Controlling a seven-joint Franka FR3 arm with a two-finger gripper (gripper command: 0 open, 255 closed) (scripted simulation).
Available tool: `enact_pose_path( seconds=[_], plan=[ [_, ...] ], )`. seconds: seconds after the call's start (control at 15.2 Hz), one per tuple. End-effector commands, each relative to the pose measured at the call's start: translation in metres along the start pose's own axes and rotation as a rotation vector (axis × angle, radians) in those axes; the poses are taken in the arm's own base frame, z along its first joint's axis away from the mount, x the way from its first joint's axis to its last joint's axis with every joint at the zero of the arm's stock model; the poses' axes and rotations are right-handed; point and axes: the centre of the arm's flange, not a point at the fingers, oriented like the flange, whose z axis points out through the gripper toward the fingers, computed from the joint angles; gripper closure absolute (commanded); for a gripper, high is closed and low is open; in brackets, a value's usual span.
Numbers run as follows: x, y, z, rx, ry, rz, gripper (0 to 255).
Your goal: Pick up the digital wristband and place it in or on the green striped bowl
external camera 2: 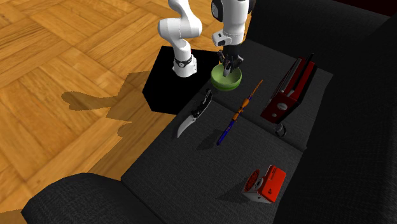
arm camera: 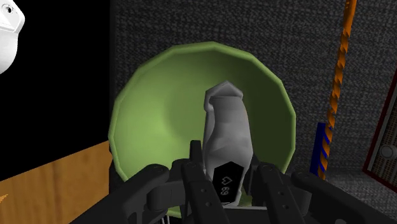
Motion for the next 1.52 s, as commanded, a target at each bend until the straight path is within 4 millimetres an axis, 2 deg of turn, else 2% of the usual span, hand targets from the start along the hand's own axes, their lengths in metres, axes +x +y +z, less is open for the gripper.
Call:
enact_pose_path(
  seconds=[0.0, 0.26, 0.33, 0.66, 0.92, 1.45],
  plan=[
    [0.000, 0.000, 0.001, 0.000, 0.000, 0.000, 255],
    [0.000, 0.000, 0.001, 0.000, 0.000, 0.000, 255],
    [0.000, 0.000, 0.001, 0.000, 0.000, 0.000, 0],
    [0.000, 0.000, 0.001, 0.000, 0.000, 0.000, 0],
    [0.000, 0.000, -0.049, 0.000, 0.000, 0.000, 0],
    [0.000, 0.000, -0.049, 0.000, 0.000, 0.000, 0]
  ],
)
